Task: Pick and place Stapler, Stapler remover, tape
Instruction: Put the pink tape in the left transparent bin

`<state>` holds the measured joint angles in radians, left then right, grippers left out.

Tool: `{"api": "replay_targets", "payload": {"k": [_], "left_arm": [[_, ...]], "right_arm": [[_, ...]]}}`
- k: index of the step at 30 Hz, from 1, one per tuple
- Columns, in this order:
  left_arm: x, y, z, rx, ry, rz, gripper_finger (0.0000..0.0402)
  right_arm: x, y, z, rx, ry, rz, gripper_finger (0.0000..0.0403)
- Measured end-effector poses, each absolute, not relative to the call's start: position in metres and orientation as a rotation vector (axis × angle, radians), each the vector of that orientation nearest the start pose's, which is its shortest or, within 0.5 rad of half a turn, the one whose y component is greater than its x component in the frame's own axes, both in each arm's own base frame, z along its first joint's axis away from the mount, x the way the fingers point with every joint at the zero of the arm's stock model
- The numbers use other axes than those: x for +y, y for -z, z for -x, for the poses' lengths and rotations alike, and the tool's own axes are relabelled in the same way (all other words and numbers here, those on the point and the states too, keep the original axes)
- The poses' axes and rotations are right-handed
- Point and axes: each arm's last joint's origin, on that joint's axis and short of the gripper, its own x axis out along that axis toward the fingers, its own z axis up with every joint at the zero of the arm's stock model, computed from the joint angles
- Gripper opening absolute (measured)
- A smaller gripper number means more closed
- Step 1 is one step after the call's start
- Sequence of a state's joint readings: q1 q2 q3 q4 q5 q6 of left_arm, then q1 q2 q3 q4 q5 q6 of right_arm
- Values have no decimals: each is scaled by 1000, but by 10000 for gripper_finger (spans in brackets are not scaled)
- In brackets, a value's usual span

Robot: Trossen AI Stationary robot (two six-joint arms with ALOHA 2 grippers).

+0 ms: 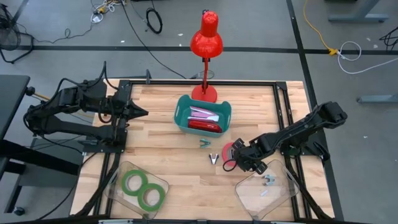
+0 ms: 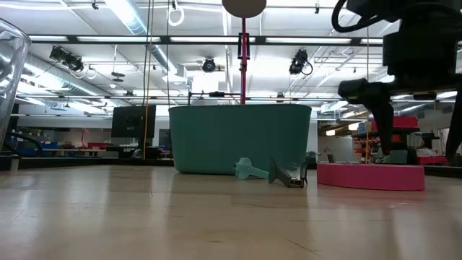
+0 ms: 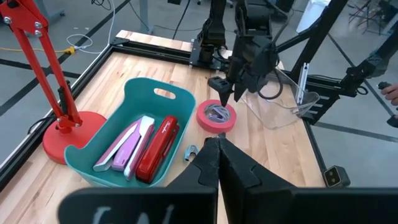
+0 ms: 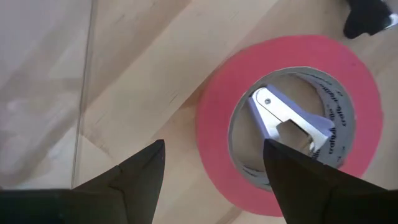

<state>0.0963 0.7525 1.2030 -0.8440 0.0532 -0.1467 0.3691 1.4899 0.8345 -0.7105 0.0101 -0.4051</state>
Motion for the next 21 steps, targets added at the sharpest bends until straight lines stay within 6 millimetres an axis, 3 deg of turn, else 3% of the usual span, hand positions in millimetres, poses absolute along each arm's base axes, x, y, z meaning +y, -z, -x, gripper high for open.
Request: {"api": "replay_targets", "payload": {"k": [11, 21], "left_arm": [[9, -408, -111, 388, -78, 172, 5], [9, -408, -111, 388, -82, 172, 5]], "right_arm": [[89, -176, -237, 1280, -608, 543, 270], [59, -182, -246, 1365, -363, 291, 270]]}}
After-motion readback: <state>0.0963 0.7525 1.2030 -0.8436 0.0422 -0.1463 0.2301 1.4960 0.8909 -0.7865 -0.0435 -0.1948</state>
